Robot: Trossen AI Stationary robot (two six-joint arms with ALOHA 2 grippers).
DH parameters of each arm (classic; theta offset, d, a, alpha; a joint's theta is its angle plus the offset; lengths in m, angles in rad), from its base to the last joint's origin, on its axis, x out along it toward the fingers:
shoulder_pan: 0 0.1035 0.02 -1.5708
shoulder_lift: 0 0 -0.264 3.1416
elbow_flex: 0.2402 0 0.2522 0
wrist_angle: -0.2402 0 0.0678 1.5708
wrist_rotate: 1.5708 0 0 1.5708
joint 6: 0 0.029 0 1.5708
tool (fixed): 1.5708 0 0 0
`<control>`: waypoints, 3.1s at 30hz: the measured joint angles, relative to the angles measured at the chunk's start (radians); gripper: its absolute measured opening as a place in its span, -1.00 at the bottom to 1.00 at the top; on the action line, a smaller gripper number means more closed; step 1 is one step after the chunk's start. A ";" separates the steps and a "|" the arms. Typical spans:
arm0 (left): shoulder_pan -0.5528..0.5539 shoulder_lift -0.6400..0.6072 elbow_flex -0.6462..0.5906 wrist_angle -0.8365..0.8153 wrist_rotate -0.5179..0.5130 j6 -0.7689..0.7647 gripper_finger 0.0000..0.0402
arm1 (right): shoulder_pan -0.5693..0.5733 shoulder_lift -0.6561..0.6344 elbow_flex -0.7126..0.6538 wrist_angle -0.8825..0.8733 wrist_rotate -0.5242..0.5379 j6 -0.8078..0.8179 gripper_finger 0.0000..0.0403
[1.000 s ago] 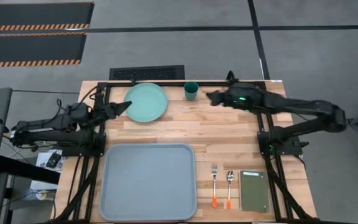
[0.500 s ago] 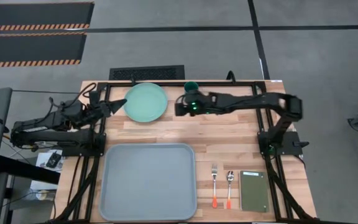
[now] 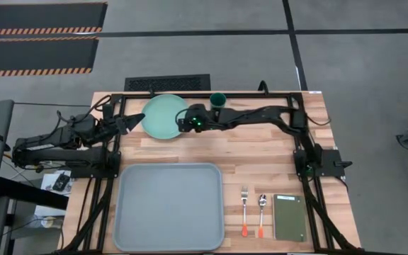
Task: Pick and place plate/cup/fork/spoon on tray
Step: Put the orange fork on the left of the gray tray
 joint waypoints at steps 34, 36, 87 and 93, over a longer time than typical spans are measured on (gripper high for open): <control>0.001 0.000 0.000 -0.063 0.062 0.003 -0.09 | 0.783 -0.214 0.059 -0.997 -0.210 0.755 0.29; 0.001 0.000 0.000 -0.075 0.061 0.004 -0.09 | 0.822 -0.180 0.058 -0.999 -0.220 0.828 0.29; 0.001 0.008 0.000 -0.162 0.121 -0.039 -0.09 | 0.825 -0.414 -0.380 -0.571 0.012 0.974 0.29; 0.001 0.008 0.000 -0.169 0.124 -0.037 -0.09 | 0.821 -0.258 -0.228 -0.694 -0.042 0.977 0.29</control>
